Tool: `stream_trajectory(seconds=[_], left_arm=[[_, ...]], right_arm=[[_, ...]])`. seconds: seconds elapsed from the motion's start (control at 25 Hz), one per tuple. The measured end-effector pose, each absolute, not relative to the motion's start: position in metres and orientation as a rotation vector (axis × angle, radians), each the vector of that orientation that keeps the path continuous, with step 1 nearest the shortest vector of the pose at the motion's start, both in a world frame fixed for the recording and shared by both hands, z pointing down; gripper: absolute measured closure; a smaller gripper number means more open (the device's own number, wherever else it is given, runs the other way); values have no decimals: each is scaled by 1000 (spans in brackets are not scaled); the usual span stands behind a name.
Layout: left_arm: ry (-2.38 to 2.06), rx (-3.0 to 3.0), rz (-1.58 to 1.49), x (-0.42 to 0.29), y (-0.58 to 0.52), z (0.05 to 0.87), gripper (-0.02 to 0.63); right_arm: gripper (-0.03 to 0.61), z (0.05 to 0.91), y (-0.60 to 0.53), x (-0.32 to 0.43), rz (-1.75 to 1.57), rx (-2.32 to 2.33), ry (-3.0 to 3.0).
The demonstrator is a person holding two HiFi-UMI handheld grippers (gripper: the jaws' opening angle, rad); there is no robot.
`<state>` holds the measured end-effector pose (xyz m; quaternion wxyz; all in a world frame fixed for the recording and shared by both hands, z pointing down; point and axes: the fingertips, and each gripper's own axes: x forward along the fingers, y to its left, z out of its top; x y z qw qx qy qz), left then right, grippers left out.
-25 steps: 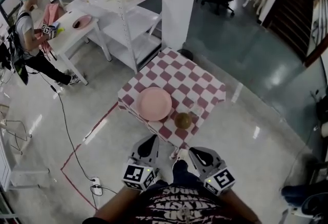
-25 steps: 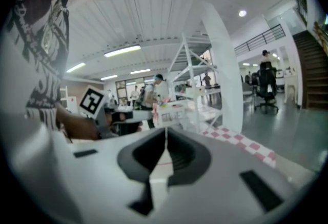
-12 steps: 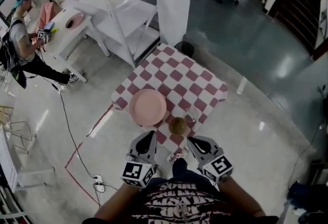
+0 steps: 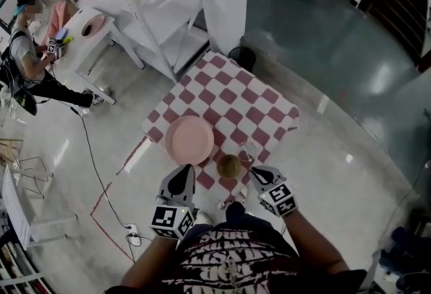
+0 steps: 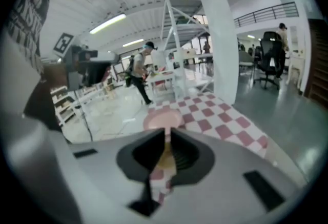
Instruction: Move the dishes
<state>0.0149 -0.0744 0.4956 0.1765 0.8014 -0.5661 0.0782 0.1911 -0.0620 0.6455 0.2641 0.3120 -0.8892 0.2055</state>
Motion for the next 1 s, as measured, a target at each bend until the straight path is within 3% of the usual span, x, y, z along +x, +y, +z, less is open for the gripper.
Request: stream_trajectory(seconds=[0.24,0.44,0.88,1.0], left_arm=[[-1724,2190,269,-8,-68,491,589],[-1808,2079,296,-28,-53,500,589],[-1844,1977,326,-38,-42,513,589],[-1846,1961,334,-46,-33,517,589]], right_arm=[[534,708,-72,182,574,672,-2321],[460,750,-80,165,554,519,-2251],[465,839,-99,156,357,368,-1913],[525,854,-103,160,301,369,-1841]])
